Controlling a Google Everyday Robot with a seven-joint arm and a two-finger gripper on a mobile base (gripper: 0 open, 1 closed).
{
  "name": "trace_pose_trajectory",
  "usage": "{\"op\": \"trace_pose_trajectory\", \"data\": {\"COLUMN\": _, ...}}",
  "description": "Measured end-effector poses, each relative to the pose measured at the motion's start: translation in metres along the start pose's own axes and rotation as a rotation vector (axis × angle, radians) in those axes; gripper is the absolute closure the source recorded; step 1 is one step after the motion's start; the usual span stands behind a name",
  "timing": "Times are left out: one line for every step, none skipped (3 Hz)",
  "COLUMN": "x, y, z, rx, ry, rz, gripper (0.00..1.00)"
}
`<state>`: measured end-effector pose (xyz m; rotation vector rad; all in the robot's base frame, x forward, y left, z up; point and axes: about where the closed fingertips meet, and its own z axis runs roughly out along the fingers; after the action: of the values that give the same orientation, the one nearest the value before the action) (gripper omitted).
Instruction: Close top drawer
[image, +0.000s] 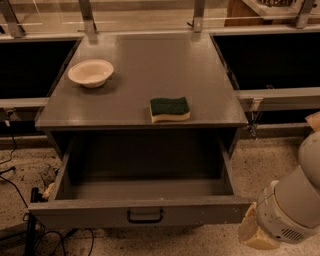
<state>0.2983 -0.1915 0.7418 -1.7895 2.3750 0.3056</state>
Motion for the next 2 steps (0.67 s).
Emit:
{"op": "trace_pose_trajectory", "data": {"x": 0.000, "y": 0.000, "z": 0.000, "rx": 0.000, "ry": 0.000, "rz": 0.000, "gripper": 1.00}}
{"op": "trace_pose_trajectory", "data": {"x": -0.001, "y": 0.003, "z": 0.021, "rx": -0.024, "ry": -0.029, "rz": 0.033, "gripper": 1.00}}
